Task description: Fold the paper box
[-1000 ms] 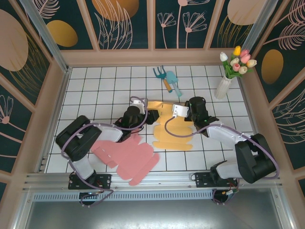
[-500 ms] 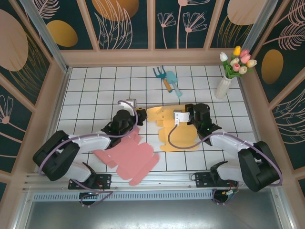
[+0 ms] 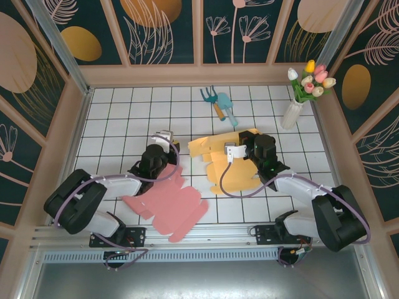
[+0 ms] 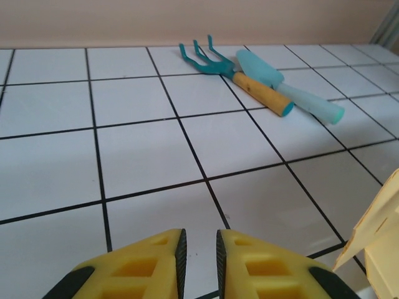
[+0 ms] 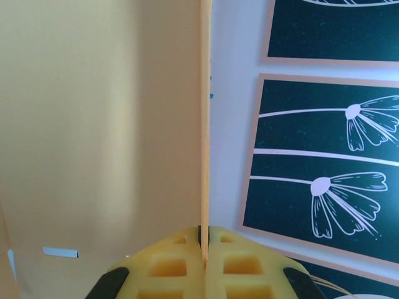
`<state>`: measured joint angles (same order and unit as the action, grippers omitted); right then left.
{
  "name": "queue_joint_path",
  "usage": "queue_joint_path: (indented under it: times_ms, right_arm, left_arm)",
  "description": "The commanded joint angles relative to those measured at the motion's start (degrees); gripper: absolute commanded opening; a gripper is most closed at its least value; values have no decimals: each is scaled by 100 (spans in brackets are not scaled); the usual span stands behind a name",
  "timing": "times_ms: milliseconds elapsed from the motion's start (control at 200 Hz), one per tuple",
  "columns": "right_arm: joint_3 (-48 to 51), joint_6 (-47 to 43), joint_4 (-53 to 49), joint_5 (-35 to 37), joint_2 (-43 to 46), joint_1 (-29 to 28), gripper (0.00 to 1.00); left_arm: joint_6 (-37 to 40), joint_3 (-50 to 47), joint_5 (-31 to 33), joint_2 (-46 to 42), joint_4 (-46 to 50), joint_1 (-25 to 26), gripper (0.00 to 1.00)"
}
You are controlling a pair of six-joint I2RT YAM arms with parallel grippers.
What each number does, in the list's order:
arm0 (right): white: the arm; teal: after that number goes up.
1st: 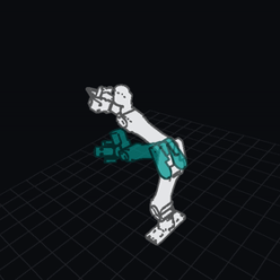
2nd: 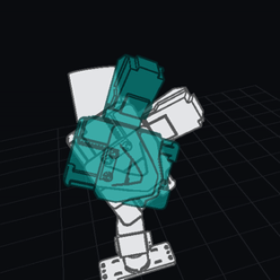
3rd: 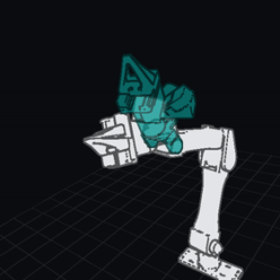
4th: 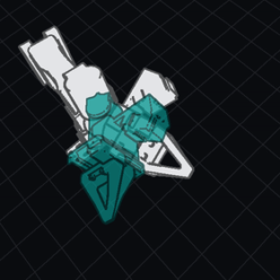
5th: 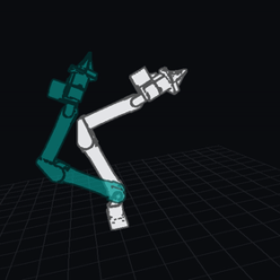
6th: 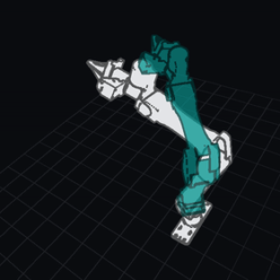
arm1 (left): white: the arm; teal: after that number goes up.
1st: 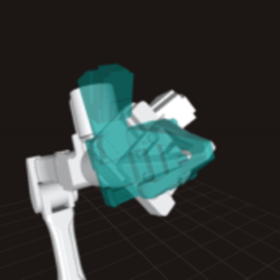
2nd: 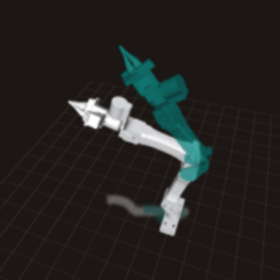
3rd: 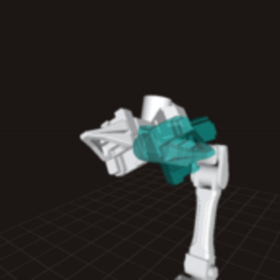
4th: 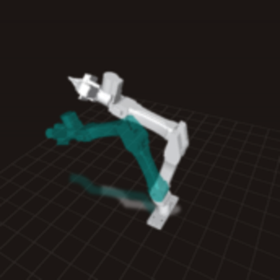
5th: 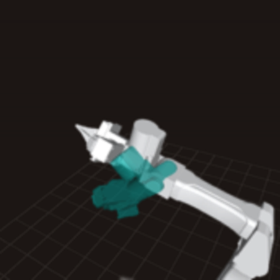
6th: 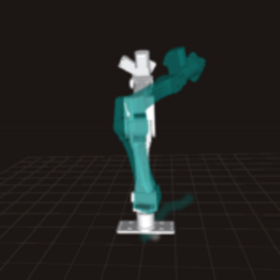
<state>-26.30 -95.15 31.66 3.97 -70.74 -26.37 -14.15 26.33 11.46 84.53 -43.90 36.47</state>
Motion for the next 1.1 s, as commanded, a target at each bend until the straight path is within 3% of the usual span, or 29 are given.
queue_joint_path:
  times_ms: [0, 340, 595, 1096]
  right_arm:
    - [94, -195, 325, -164, 105, -31, 0]
    - [176, -27, 700, -265, -81, 26, 0]
    - [223, -12, 1148, -123, -588, 27, 0]
    - [149, 791, 2883, 32, -1518, -140, 0]
  left_arm:
    - [491, 317, -278, 202, -387, -6, 22]
    - [554, 556, -1156, 1011, -690, -8, 21]
    - [398, 584, -1847, 1046, -870, -5, 23]
    - [219, 885, -2275, 1485, -971, -4, 24]
